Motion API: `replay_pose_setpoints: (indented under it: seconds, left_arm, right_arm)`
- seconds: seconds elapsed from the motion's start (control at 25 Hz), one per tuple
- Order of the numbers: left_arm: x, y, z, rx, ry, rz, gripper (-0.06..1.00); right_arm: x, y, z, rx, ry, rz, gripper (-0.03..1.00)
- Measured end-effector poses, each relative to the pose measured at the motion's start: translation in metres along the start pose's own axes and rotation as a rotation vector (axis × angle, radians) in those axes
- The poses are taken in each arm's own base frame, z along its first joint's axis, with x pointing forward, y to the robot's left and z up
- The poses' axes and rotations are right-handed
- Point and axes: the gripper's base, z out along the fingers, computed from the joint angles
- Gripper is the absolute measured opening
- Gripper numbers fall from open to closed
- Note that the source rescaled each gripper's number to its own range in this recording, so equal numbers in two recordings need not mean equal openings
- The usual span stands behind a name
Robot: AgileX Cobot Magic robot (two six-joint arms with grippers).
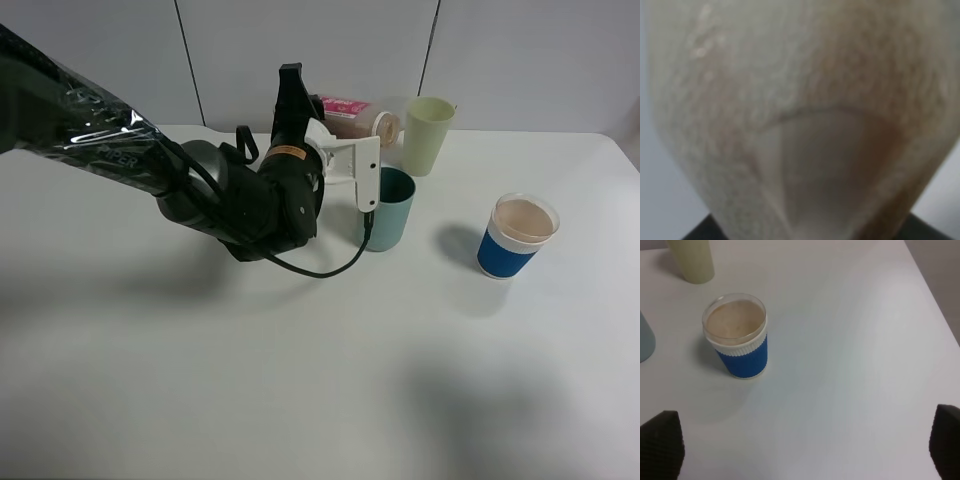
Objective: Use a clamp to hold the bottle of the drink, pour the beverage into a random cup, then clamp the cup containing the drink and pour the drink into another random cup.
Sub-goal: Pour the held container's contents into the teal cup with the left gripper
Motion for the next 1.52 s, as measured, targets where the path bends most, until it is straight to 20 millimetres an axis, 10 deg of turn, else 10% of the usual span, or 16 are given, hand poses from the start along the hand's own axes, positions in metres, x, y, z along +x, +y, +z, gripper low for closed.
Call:
replay_pose_setpoints:
  seconds: [1.52]
  left_arm:
    - [0.003, 0.010, 0.009, -0.096, -0.069, 0.069, 0.00]
  right_arm:
    - [0.000, 0.000, 0.000, 0.003, 0.000, -0.001, 0.94]
